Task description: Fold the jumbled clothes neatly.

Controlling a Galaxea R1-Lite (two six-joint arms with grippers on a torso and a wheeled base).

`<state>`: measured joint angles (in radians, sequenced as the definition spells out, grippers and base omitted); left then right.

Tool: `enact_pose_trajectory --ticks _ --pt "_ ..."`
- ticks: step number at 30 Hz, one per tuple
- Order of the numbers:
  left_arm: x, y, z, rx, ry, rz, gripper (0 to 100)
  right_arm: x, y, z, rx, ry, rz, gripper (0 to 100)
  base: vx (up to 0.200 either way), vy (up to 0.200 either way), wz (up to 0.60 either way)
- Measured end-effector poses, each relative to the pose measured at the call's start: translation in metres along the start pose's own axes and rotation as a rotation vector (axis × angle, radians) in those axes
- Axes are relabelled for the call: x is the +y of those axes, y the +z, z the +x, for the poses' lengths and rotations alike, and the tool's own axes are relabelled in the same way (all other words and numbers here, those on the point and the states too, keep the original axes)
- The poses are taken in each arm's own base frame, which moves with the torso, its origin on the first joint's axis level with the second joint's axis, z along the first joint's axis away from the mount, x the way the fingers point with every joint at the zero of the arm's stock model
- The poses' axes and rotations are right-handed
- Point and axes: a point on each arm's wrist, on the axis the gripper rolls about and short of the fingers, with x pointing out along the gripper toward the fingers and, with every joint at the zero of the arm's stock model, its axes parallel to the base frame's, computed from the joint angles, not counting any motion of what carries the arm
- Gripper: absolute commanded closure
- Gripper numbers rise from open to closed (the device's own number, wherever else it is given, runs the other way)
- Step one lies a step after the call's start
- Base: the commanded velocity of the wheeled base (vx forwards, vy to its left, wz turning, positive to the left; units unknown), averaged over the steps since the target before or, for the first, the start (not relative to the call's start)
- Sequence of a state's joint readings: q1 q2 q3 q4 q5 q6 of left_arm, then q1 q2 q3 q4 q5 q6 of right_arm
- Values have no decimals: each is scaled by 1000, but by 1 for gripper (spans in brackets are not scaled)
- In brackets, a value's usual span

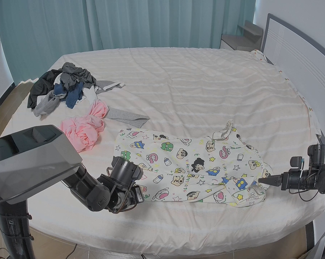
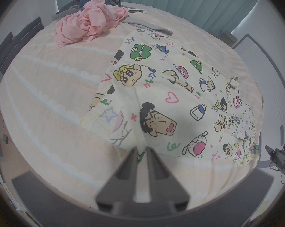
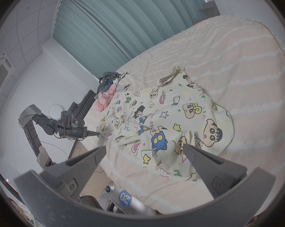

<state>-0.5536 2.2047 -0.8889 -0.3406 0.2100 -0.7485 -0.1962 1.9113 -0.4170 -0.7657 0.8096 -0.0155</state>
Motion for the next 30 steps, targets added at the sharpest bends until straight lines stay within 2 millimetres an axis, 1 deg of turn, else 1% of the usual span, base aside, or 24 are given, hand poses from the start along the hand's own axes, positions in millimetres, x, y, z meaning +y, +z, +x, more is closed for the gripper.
enact_pose_trajectory --ticks 3,8,11,15,18,22,26,30 --pt "1 -1 0 3 3 1 100 1 0 3 6 13 -4 0 0 0 0" --pt "2 -2 0 4 6 2 100 3 7 14 10 39 -20 0 0 0 0" --pt "2 -2 -1 -4 16 3 100 6 10 25 24 61 1 0 0 0 0" --pt "3 -3 -2 -16 37 6 100 8 7 44 64 81 20 0 0 0 0" --pt "4 -4 -3 -18 41 7 100 5 1 57 97 28 26 0 0 0 0" --pt "5 -4 -6 -20 41 8 100 3 -1 68 114 -70 15 0 0 0 0" --pt "5 -4 -9 -23 39 8 100 7 3 75 107 -162 -22 0 0 0 0" --pt "6 -4 -11 -26 39 8 100 18 11 80 99 -217 -100 0 0 0 0"
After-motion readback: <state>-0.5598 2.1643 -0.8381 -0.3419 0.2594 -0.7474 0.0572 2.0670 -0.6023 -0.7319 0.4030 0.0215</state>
